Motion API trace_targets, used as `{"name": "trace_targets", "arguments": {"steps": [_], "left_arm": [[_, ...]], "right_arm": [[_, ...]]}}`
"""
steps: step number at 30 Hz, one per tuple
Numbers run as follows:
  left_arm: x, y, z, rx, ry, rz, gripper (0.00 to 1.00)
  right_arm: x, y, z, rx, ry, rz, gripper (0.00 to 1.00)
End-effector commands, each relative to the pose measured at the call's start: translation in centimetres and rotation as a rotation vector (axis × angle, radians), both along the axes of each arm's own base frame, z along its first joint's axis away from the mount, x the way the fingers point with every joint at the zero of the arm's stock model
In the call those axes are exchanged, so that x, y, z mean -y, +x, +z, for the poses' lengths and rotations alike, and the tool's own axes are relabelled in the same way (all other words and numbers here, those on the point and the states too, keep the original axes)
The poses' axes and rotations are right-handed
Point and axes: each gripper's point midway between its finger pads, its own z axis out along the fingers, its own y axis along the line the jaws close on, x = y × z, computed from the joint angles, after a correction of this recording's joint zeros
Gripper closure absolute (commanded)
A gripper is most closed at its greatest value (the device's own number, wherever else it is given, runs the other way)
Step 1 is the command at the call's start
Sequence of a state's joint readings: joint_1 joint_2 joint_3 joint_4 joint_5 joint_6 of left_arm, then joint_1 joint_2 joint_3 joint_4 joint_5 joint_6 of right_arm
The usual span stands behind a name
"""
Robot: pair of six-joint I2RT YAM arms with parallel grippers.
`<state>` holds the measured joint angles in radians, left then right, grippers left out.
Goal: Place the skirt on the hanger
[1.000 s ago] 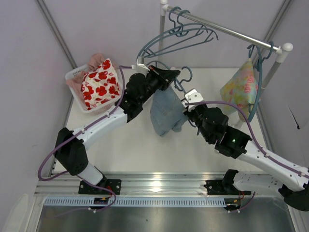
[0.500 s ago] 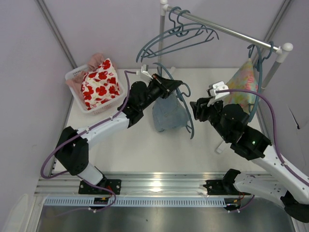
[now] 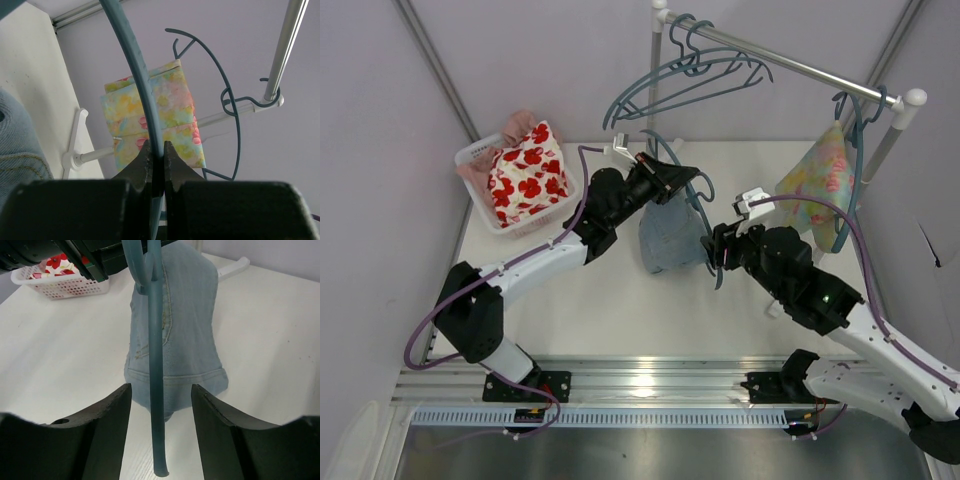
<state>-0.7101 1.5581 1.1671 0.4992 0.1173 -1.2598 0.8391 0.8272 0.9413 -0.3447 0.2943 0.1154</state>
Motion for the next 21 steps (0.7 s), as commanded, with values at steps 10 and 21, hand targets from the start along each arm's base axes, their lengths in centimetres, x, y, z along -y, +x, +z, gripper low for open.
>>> {"name": "trace_targets", "arguments": {"steps": [10,21], "left_arm": [[-1.7,-0.8,5.0,0.030,-0.144,0.019,0.99],[-0.5,-0.8,5.2,-0.043,-0.190,-0.067,0.98]], "right_arm": [[-1.6,3.4,1.1,-0.006,0.042,-0.112,0.56],[0.2,3.8,1.8,0.014,0.094,-0.244,1.00]]}}
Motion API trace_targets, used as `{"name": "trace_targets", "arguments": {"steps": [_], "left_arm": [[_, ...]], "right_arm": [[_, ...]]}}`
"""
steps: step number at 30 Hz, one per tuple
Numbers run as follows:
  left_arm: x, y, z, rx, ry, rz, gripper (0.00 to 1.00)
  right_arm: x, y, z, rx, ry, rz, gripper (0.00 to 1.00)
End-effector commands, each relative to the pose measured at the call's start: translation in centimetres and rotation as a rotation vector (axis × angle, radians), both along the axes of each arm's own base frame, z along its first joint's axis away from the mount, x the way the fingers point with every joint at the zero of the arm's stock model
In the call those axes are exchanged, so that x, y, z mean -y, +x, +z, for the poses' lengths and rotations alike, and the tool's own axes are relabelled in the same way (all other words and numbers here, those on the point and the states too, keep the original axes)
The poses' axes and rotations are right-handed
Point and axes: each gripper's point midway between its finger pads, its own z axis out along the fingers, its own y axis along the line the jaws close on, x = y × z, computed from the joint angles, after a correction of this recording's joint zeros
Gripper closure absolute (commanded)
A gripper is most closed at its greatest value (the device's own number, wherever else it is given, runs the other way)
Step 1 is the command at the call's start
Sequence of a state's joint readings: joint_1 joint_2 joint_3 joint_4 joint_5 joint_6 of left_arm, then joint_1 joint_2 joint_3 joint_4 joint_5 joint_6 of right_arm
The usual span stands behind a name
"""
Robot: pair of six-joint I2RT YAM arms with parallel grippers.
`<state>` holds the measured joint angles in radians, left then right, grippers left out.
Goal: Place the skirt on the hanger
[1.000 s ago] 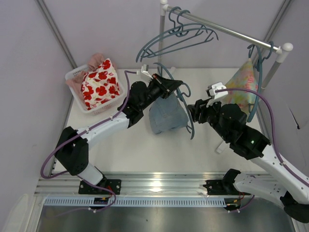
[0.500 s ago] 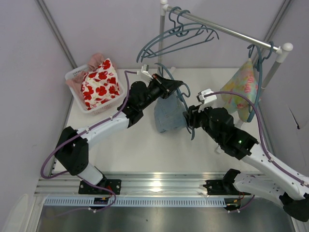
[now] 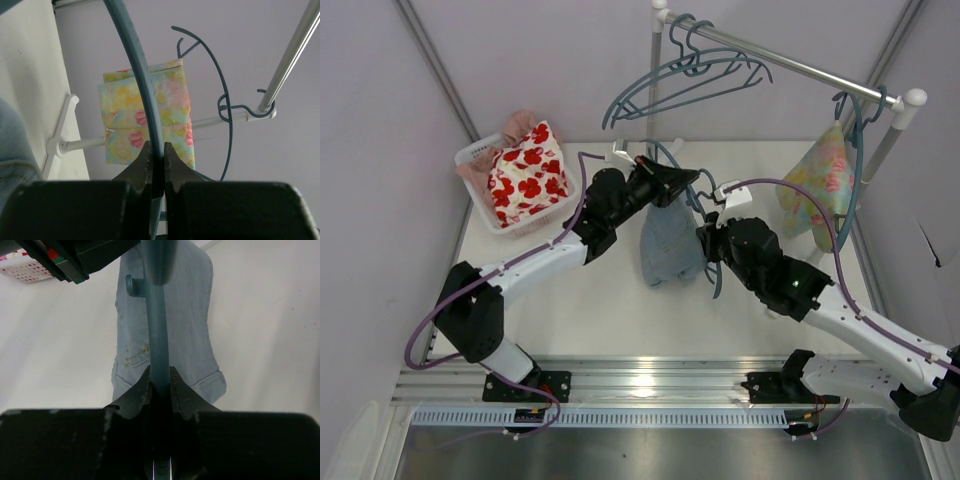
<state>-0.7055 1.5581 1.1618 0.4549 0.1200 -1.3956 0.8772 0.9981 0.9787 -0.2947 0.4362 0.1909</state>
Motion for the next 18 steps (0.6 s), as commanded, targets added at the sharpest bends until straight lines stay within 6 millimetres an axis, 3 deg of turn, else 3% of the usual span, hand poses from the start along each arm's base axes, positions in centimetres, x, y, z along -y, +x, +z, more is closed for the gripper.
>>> {"name": "trace_targets", "arguments": {"steps": [1,2,6,7,9,11,13,14,15,16,18], "left_arm": [[-0.2,-0.9,6.9,0.111,-0.125,-0.061,0.96],[0.1,-0.5,5.5,0.097,-0.059,-0.067,0.89],[-0.1,-0.5,4.0,0.093,0.062,-0.084,0.51],[-0.6,-0.4,2.5,0.066,0.099,-0.069,0.34],[-2.0,-0.2,2.2,0.087,0.163,0.000,0.22],[-3.4,0.2,0.1,0.074,0.291,0.057,0.02],[-5.2,0.3,0.2,0.093,0.345,0.133,0.01],[-5.7,0.0,-1.2,0.100,0.395,0.137,0.00],[-6.8,-0.3,-0.4,0.124,0.404,0.176,0.01],[-7.7,-0.2,-0.7,0.128,0.436,0.212,0.00],[-9.1,-0.6,-2.5,0.132,0.526,0.234,0.01]], "right_arm": [[2.3,1.1,4.4,0.086,0.119,-0.143,1.00],[2.4,1.1,5.9,0.103,0.146,-0.151,1.00],[3.1,1.4,8.0,0.103,0.148,-0.207,1.00],[3.8,1.7,8.2,0.104,0.145,-0.252,1.00],[4.2,1.8,8.7,0.083,0.140,-0.287,1.00],[5.4,2.0,8.4,0.063,0.096,-0.356,1.00],[6.3,2.6,9.2,0.060,0.092,-0.428,1.00],[7.3,2.6,9.1,0.053,0.067,-0.469,1.00],[7.7,2.8,9.4,0.049,0.069,-0.495,1.00],[8.5,3.4,10.8,0.055,0.112,-0.540,1.00],[9.7,3.7,11.4,0.042,0.101,-0.593,1.00]]}}
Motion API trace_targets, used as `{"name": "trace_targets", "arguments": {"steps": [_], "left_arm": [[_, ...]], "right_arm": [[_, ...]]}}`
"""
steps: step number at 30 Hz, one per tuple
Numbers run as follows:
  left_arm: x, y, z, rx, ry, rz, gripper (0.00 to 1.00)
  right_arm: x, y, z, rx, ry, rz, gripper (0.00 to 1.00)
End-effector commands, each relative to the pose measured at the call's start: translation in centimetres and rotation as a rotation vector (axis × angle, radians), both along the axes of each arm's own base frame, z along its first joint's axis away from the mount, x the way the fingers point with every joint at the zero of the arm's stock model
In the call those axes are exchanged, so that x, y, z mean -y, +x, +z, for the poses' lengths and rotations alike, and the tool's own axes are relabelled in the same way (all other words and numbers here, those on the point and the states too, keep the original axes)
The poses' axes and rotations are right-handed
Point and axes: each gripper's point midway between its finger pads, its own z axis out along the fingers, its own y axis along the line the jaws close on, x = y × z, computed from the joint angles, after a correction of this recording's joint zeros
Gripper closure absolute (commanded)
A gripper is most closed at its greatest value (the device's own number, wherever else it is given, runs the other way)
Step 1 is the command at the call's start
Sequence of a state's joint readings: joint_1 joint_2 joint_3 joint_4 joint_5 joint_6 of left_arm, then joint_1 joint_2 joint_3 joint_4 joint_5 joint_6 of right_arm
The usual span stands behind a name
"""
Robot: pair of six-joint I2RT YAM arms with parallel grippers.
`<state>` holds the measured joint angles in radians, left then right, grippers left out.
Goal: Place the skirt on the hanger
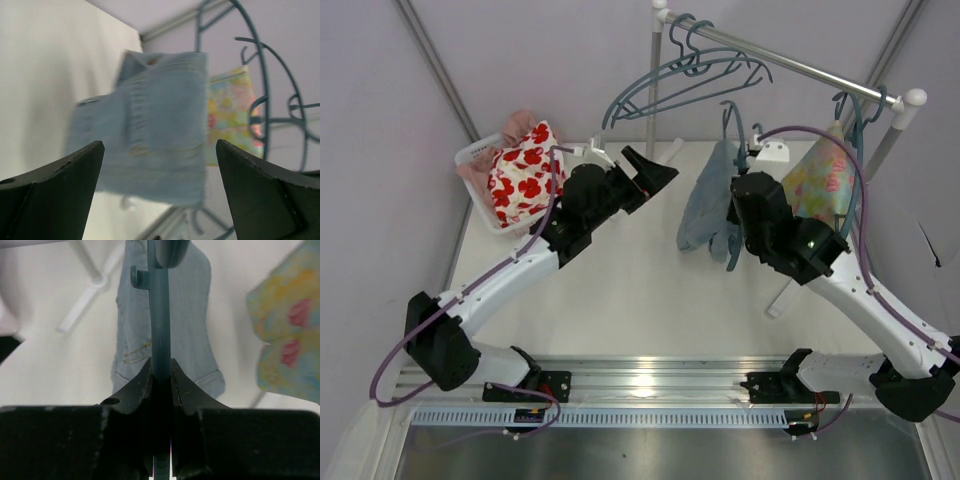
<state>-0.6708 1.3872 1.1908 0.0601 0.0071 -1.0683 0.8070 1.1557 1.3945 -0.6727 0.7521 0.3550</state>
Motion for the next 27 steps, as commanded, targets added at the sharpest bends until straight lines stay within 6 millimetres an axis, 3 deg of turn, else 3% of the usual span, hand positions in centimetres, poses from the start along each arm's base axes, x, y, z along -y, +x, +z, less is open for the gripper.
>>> {"name": "trace_targets", "arguments": {"steps": [1,4,11,15,20,27], "left_arm": [[-4.4,-0.6,-1.1,0.065,0.185,0.116,0.01],[-6.3,-1.6,-1.7,0.090,0.258,0.144,0.00],[-9.7,-2.8,-2.6,0.133,0.388,0.205,0.01],[-9.5,-3.7,-3.5,0.125,0.408,0.153,0.00],[-9.7,-5.5,-5.5,0.100,0.397,0.108,0.01],[-11.3,-6.8,-5.7,0.092,0.436,0.114,0.01]], "right_arm": [[3.5,1.1,6.0,0.105,0.096,-0.212,1.00],[5.4,1.3,6.6,0.087,0.023,-0.331,1.00],[7.5,2.1,11.0,0.121,-0.030,-0.469,1.00],[7.6,3.6,13.1,0.144,-0.068,-0.501,1.00],[7.3,5.1,14.2,0.155,-0.060,-0.488,1.00],[7.8,6.8,15.2,0.184,-0.081,-0.538,1.00]]}}
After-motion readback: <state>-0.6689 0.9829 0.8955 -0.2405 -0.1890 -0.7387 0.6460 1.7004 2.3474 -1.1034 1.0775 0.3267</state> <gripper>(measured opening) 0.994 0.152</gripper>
